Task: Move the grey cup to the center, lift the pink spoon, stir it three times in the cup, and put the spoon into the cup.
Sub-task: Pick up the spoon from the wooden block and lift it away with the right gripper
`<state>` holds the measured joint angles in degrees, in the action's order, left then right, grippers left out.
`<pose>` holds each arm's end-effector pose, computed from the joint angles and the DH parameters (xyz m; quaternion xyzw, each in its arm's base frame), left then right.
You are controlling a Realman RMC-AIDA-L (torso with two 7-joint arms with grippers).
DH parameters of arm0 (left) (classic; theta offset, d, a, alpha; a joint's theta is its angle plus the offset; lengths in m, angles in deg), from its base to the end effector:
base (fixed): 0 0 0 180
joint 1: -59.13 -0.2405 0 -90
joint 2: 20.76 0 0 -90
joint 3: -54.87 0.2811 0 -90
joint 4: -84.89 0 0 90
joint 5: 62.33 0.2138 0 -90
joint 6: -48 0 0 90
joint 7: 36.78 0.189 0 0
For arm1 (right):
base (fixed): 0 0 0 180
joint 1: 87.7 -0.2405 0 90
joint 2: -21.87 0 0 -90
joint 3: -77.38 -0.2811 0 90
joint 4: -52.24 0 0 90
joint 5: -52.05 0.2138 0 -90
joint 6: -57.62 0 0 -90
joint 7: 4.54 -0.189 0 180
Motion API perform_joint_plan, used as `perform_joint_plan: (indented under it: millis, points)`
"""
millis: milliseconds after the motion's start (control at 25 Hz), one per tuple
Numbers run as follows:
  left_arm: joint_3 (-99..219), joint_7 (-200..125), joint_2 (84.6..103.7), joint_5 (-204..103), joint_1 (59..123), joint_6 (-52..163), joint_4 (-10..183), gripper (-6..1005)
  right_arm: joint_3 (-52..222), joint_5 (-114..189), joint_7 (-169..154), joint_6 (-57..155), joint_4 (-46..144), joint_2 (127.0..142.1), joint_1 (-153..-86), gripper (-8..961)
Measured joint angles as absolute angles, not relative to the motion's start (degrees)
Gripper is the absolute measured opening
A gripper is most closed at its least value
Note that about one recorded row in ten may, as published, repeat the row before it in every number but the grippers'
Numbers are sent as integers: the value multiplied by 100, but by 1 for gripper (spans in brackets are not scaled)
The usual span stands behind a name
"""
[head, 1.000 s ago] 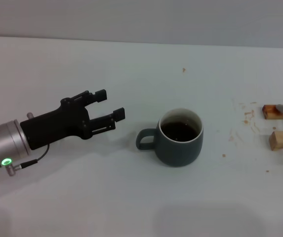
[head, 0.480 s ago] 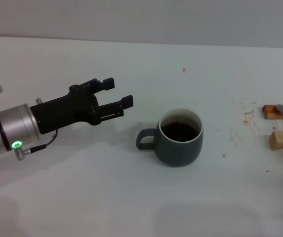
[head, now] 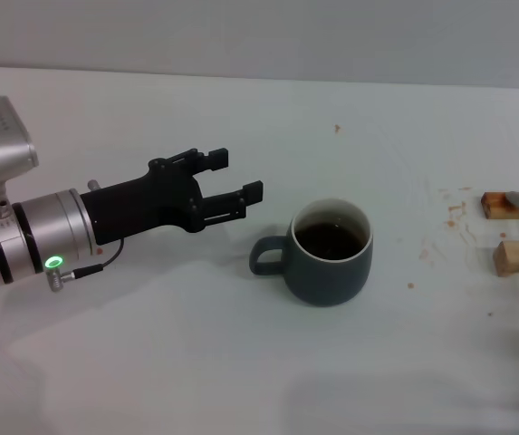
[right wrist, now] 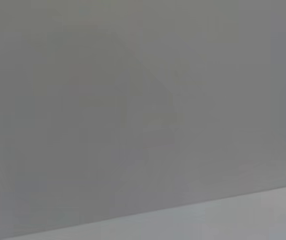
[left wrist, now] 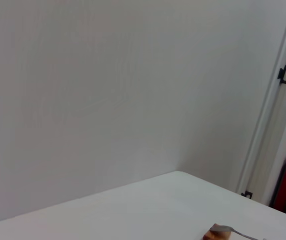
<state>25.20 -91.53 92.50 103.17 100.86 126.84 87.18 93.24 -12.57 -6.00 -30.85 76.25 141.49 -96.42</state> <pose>-0.2499 0.3893 -0.0862 -0.9045 -0.2177 -0.3192 0.1805 0.3875 0.2214 -0.0667 -0.6152 0.3447 0.2950 0.6447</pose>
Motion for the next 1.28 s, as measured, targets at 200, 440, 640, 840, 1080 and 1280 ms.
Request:
perform_joint_plan:
  millis: [200,440,640,840,1080,1280]
  points:
    - [2516,-9154,9267,10291,10030,12672,8718,830,9376,-1270,-629,-2965,7629,14149,-9766,460]
    - [2472,-9144,9292,10290,9973,12672,8718,830,9390,-1407,-636,-2756,7613,14135,-9896,461]
    - [2467,-9129,9317,10290,9942,12661,8717,830,9390,-1419,-607,-2637,7597,14140,-9911,461]
    - [2464,-9116,9327,10290,9938,12632,8717,829,9390,-1435,-607,-2550,7574,14140,-9913,459]
    - [2463,-9114,9334,10290,9939,12630,8718,829,9390,-1599,-606,-2382,7524,14144,-9923,442]
    - [2463,-9112,9333,10290,9939,12630,8717,830,9390,-1599,-617,-2281,7498,14149,-9940,414]
